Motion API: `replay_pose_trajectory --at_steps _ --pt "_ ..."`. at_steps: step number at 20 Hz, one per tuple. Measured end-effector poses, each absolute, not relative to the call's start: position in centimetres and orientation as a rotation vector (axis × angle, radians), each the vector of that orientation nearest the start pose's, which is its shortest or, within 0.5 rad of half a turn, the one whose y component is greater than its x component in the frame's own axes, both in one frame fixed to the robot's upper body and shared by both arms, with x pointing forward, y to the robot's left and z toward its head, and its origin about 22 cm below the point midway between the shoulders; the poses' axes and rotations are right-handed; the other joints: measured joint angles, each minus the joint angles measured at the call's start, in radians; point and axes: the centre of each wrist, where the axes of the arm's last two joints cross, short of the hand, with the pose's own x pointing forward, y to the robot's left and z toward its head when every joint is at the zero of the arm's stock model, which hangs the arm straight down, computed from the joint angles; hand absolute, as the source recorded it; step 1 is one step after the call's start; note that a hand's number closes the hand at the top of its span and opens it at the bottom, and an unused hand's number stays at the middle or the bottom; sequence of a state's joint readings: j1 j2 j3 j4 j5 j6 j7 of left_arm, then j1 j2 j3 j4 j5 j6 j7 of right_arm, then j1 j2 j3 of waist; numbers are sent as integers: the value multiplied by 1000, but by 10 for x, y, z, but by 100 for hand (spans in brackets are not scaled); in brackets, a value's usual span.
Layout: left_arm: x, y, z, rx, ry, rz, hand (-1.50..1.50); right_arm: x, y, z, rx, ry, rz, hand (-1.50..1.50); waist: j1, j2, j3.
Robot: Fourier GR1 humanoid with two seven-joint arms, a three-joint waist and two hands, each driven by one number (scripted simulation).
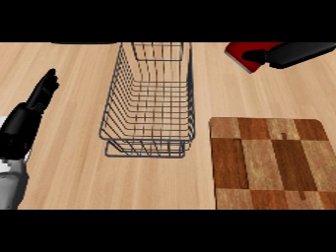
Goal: Pick the can from the cutting board and place it in the basket
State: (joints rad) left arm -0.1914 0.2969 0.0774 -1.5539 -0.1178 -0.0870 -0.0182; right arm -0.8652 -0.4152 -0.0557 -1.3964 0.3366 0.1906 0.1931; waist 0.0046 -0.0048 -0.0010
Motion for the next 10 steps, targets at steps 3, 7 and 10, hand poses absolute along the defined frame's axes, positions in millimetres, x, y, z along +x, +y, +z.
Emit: replay_pose_trajectory --at_steps 3,7,10 --pt "287 299 70 292 -1721 -380 0 369 -206 288 -494 -1934 747 150 0 1 0" --pt "291 296 70 293 -1724 -373 0 363 -166 316 -444 -1907 796 150 1 2 0" --pt "292 298 68 294 -1725 -376 0 361 -136 332 -422 -1871 822 150 4 3 0"
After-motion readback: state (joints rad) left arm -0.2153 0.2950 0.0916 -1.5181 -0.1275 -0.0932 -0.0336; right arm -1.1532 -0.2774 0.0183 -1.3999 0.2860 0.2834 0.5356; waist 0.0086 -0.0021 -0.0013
